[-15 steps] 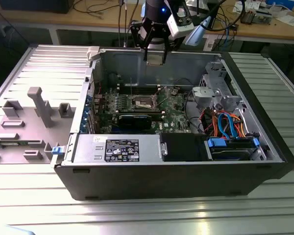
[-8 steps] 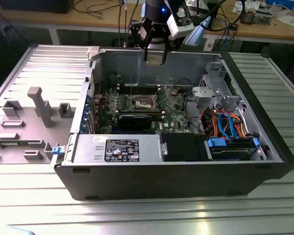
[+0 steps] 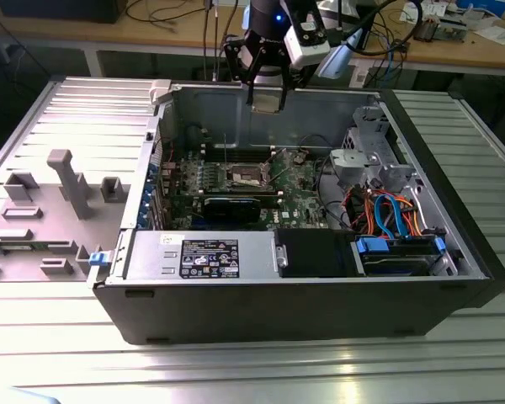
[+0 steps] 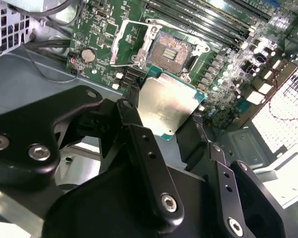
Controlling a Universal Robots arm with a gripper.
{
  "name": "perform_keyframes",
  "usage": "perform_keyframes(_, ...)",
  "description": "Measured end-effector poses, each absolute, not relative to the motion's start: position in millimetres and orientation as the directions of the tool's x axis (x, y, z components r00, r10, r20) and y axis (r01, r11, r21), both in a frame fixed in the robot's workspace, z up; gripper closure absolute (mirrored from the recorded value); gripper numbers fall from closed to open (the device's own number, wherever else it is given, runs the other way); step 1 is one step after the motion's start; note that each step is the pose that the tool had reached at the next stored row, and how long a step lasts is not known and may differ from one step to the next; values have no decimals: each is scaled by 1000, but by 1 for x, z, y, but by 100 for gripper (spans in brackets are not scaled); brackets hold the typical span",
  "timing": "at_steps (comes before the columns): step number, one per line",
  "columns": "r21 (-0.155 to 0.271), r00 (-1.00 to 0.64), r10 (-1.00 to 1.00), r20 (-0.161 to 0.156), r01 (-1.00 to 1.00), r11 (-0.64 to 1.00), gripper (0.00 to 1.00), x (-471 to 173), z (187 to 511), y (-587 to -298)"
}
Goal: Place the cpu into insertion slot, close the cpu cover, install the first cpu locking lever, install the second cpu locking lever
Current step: 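Place the cpu into insertion slot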
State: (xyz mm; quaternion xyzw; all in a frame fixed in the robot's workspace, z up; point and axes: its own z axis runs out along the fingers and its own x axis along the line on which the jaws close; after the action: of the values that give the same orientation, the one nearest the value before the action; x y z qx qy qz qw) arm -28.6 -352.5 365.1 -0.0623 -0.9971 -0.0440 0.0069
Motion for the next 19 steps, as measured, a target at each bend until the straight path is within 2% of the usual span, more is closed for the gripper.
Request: perform_keyframes(19,87,-958,288,19,288,954,45,-29,362,-352)
